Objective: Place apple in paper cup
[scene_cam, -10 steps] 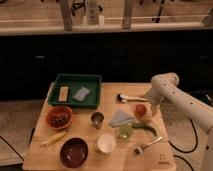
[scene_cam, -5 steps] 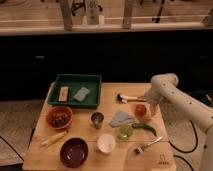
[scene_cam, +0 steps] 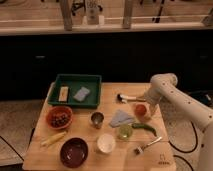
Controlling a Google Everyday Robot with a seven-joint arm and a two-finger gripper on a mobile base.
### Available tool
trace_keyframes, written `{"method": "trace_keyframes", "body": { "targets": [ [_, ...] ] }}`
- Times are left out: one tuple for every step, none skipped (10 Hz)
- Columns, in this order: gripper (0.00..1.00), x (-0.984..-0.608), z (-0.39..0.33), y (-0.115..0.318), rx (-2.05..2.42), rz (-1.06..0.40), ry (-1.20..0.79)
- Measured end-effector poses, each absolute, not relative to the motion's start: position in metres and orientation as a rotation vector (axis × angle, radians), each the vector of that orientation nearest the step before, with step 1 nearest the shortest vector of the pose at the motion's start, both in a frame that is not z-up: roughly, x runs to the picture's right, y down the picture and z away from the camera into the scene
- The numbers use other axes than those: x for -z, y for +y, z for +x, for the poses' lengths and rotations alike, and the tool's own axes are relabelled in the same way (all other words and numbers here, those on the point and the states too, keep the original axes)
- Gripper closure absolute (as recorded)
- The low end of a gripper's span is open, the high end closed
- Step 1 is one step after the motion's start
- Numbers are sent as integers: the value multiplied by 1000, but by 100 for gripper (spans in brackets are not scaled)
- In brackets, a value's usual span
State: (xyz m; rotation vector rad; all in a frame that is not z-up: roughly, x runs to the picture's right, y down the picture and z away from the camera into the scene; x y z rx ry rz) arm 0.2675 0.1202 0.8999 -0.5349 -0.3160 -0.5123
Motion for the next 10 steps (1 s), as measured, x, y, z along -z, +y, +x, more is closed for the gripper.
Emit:
{"method": "trace_keyframes", "body": {
  "targets": [
    [20,-901,266,120,521,-532,-325],
    [20,-902,266,119,527,-531,-330],
    [20,-902,265,119,532,-530,-335],
    [20,-903,264,120,538,-532,-342],
    [20,-903,264,120,541,-531,-346],
    [20,-903,264,120,544,-531,-350],
    [20,-904,264,120,548,-532,-353],
    [20,-904,263,121,552,-534,-357],
    [20,-905,263,121,556,-533,-360],
    [20,-905,263,121,558,-532,-362]
  ]
}}
